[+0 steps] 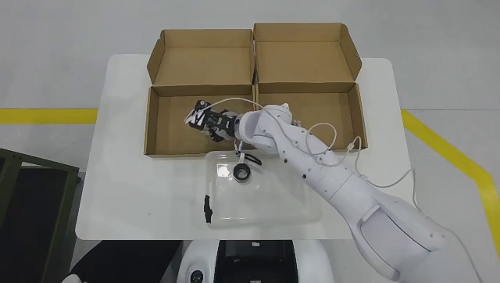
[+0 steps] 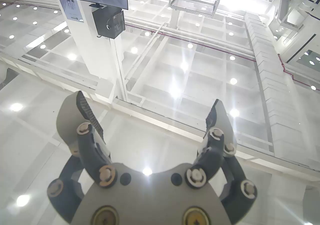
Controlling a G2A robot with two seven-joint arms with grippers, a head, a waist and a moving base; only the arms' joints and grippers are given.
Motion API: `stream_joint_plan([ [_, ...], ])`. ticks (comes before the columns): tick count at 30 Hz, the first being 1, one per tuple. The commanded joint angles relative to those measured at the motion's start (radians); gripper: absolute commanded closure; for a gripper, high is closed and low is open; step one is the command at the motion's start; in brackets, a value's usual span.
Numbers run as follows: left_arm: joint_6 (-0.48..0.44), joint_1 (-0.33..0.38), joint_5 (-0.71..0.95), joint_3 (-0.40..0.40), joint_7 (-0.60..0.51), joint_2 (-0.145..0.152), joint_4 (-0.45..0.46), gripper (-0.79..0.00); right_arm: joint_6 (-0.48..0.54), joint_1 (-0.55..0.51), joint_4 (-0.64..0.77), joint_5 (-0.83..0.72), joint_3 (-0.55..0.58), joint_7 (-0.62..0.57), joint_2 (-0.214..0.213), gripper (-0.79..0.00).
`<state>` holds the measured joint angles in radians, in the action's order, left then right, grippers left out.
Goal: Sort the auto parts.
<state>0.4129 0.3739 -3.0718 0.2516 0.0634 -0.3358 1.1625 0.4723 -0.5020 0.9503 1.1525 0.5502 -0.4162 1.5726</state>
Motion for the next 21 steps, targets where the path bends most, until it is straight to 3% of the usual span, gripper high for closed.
stream_joint_plan([
  [1, 0.000, 0.000, 0.000, 0.000, 0.000, 0.000, 0.000, -0.785, 0.001, 0.002, 0.007, 0.003, 0.008, 0.003, 0.001, -0.342],
  [10, 0.000, 0.000, 0.000, 0.000, 0.000, 0.000, 0.000, -0.785, 0.015, -0.047, 0.190, 0.049, 0.073, 0.005, -0.027, -0.369],
  [21, 0.000, 0.000, 0.000, 0.000, 0.000, 0.000, 0.000, -0.785, 0.081, -0.263, 0.597, 0.120, 0.219, -0.068, -0.106, -0.388],
])
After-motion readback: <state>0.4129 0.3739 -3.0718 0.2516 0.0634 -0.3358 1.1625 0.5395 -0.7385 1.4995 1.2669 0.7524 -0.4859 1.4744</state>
